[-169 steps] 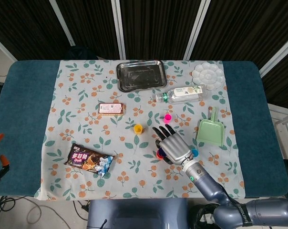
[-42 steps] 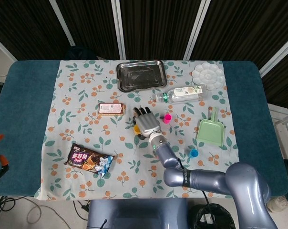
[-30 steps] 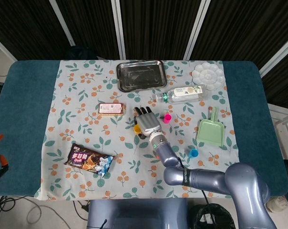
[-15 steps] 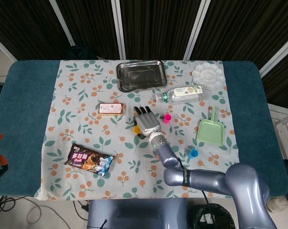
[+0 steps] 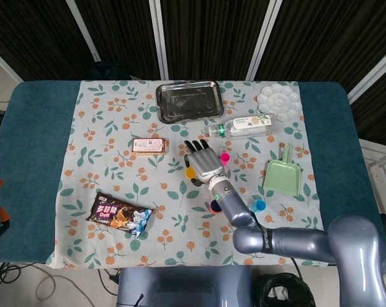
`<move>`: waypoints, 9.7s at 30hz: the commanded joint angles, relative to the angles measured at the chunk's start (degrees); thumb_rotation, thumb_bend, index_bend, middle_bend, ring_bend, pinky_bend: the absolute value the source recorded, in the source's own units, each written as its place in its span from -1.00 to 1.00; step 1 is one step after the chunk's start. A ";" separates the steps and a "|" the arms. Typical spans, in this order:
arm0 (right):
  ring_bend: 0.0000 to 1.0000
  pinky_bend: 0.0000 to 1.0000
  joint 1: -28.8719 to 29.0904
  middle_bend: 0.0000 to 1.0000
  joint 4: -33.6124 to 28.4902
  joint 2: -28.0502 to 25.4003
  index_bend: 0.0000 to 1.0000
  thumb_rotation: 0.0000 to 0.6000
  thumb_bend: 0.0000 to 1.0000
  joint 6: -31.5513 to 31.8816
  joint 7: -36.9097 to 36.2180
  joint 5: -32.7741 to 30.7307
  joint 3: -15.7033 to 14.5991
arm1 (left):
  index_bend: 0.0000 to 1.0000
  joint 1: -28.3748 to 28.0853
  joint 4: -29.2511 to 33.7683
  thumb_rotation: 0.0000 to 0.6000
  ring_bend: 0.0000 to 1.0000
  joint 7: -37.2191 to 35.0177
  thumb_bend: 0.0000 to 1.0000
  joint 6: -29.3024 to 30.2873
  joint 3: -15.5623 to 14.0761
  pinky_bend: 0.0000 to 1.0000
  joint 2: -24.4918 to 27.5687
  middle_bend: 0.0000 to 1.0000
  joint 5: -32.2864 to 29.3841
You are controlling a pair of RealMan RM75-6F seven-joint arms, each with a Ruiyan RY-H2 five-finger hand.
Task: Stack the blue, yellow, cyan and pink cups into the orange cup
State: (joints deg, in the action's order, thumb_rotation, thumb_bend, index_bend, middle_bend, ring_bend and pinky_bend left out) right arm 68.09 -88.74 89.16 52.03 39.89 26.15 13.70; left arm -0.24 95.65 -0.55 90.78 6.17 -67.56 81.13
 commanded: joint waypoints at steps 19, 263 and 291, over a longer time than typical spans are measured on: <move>-0.95 -0.86 -13.46 -1.00 -30.05 -22.23 -0.01 1.00 -0.22 11.74 -1.83 14.48 -9.79 | -0.64 -0.07 -0.06 1.00 -0.99 1.05 0.36 0.12 -0.39 -0.90 -0.27 -0.80 0.70; -0.96 -0.82 -8.89 -1.00 -10.56 -12.11 -0.75 1.00 -0.19 3.58 1.47 5.91 -0.65 | -0.63 -0.19 0.11 1.00 -0.99 1.05 0.36 -0.72 -0.29 -0.90 -0.21 -0.80 -0.47; -0.96 -0.82 0.03 -1.00 15.17 -1.79 -0.50 1.00 -0.19 -10.90 1.59 -10.39 -2.64 | -0.63 -0.24 -0.17 1.00 -0.99 1.87 0.36 -0.84 -0.39 -0.90 -0.36 -0.80 -0.51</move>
State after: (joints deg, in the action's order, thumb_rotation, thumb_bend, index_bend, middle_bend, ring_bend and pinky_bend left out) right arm 68.16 -73.65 87.31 41.19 41.55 15.81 11.15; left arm -0.48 95.49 1.33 89.94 5.78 -67.92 80.61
